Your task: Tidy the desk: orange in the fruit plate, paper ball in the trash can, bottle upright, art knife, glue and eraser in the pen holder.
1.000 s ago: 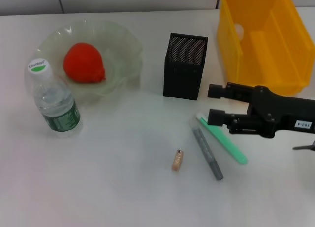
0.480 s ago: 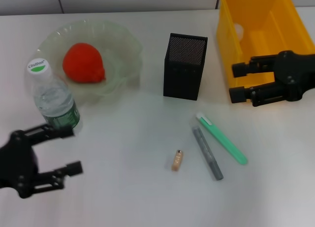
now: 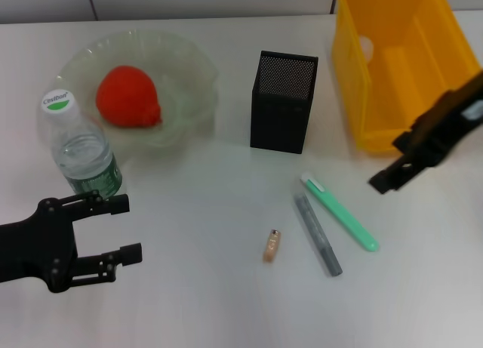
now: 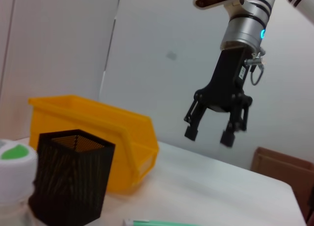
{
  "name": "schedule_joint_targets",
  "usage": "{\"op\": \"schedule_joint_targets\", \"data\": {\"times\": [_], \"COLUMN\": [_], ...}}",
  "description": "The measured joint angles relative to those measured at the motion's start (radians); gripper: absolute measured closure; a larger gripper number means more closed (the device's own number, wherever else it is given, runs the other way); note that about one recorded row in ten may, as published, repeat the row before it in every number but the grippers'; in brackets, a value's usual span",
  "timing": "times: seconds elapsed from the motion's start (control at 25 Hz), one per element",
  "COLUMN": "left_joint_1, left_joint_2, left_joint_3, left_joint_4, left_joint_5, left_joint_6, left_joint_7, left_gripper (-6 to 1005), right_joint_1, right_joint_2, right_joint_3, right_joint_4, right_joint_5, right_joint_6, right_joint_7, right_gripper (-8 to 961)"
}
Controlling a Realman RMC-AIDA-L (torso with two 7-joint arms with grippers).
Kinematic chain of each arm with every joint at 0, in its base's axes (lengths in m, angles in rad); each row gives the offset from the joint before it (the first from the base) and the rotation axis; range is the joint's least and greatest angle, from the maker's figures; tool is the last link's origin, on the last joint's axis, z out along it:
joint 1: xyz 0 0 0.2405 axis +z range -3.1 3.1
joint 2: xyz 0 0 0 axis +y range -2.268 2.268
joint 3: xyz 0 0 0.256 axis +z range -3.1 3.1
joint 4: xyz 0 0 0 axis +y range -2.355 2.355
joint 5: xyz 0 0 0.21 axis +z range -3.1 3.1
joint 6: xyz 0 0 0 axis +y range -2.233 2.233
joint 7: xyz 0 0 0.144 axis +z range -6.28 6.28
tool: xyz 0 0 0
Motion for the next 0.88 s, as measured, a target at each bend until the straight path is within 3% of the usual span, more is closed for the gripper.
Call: {"op": "schedule_joint_targets", "data": {"times": [0.04,0.08,0.12,0.28,0.56,0.88], "left_joint_1": [-0.002,-0.008,-0.008,-0.012,-0.009,-0.007], "left_joint_2": [-0.001,-0.003,-0.003,-0.015,-0.016,-0.016], "left_joint_3": [0.001,0.004,0.004,0.007,0.005,0.007], "left_joint_4": [0.000,-0.002,-0.002,-0.002,-0.008,-0.010], "left_joint_5": [0.000,0.000,0.000,0.004,0.007,0.007], "left_joint_6": [-0.009,-0.023,-0.023,-0.051,-0.075,-0.091], "left_joint_7": [-0.004,-0.009,-0.009,-0.011,-0.012,-0.017], "left_gripper": [216,216,217,217,217,217], "right_joint_1": [0.013,0.041,0.041,0.083,0.100,0.104], "right_joint_2": [0.006,0.012,0.012,0.011,0.016,0.018], "right_joint_3": [-0.042,-0.148,-0.148,-0.334,-0.438,-0.484], "right_joint_4": [0.020,0.082,0.082,0.222,0.352,0.409], "right_joint_5": [-0.026,-0.060,-0.060,-0.089,-0.091,-0.057], "right_joint_6": [0.025,0.093,0.093,0.261,0.449,0.526], "right_joint_7": [0.029,0.094,0.094,0.199,0.243,0.245], "right_gripper": [110,110,110,110,114,188]}}
